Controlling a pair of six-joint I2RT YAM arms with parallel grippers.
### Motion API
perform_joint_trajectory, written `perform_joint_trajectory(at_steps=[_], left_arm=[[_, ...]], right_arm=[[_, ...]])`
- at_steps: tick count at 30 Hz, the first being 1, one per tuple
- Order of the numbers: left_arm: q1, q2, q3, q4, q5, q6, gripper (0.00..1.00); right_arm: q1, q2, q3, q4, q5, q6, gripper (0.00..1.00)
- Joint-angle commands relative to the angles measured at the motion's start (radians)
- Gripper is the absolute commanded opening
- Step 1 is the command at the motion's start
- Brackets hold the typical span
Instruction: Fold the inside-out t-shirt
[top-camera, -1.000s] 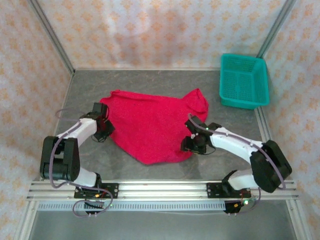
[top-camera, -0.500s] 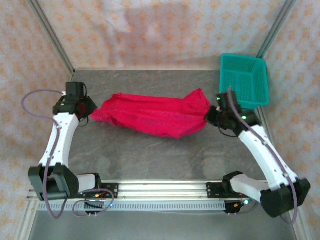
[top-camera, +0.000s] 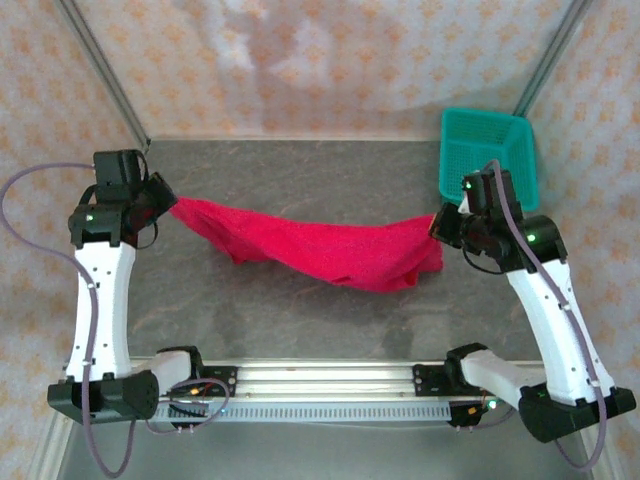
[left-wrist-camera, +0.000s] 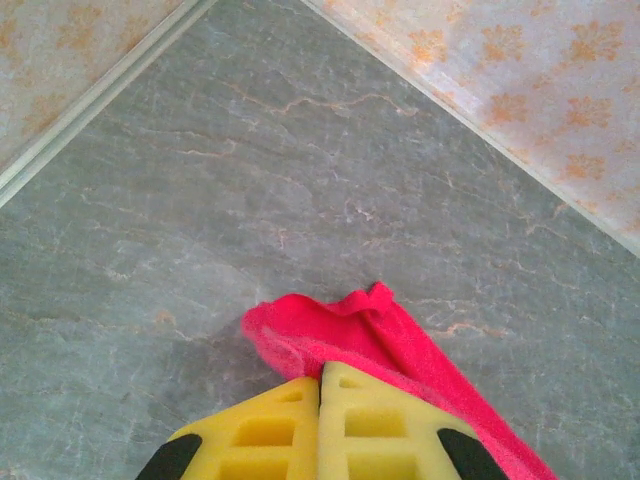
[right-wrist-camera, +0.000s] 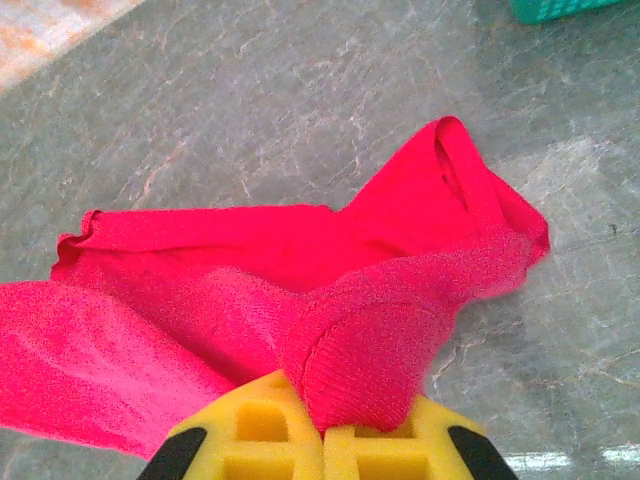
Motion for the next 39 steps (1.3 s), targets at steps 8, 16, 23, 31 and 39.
perform_joint_trajectory(at_steps=[8,16,23,31,39], left_arm=[[-0.033,0.326,-0.045,0.111,-0.065,-0.009,0.16],[-0.374,0.106,-0.197,0.274,-0.091,-0.041,0.53],[-0.707,0.187,-0.383,0.542,0.059,-0.186,0.51],[-0.768,0.362,-0.419,0.625,0.114,-0.317,0.51],[-0.804,0.415,-0.427,0.703,0.154,-0.315,0.52]], right_arm=[[-0.072,0.541,0.033,0.269,0.022,-0.026,0.19],[-0.033,0.481,-0.095,0.289,-0.039,-0.045,0.55],[0.102,0.416,-0.332,0.428,-0.175,0.055,0.42],[0.135,0.529,-0.432,0.674,-0.197,0.197,0.52],[0.134,0.517,-0.296,0.594,-0.113,0.189,0.00]])
